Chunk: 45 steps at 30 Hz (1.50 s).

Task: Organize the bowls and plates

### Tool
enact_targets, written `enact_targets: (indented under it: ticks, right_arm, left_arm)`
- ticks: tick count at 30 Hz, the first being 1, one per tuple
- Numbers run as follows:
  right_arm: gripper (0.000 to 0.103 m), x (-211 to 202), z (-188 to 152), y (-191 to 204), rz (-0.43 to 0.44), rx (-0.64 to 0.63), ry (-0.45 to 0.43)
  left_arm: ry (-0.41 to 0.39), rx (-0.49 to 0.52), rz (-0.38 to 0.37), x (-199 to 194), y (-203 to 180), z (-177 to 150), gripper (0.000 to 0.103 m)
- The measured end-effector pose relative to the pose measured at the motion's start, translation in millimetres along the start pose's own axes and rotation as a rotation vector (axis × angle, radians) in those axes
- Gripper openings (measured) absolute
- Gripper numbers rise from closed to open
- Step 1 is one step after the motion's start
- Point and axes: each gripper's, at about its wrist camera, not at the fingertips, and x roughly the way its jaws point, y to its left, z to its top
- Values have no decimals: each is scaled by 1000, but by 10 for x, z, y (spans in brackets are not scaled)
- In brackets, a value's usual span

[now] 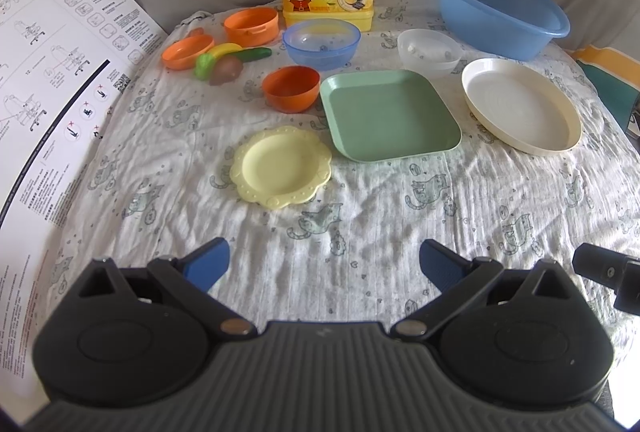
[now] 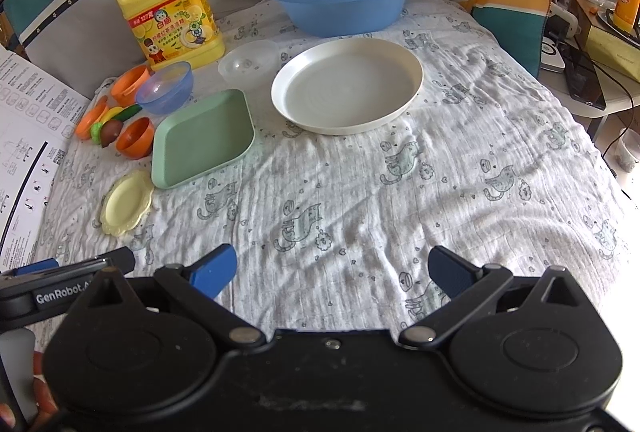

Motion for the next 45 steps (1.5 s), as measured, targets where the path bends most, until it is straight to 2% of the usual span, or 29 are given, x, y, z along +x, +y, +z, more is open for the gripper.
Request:
enact_targets:
  ticks: [33, 45]
  right_arm:
    - [103, 137, 36, -33, 0, 17, 45]
    - [103, 374, 115, -176, -25, 45, 68]
  left_arm:
    - [40, 13, 11, 130, -33, 5, 103]
    - [65, 1, -43, 341, -69, 38, 103]
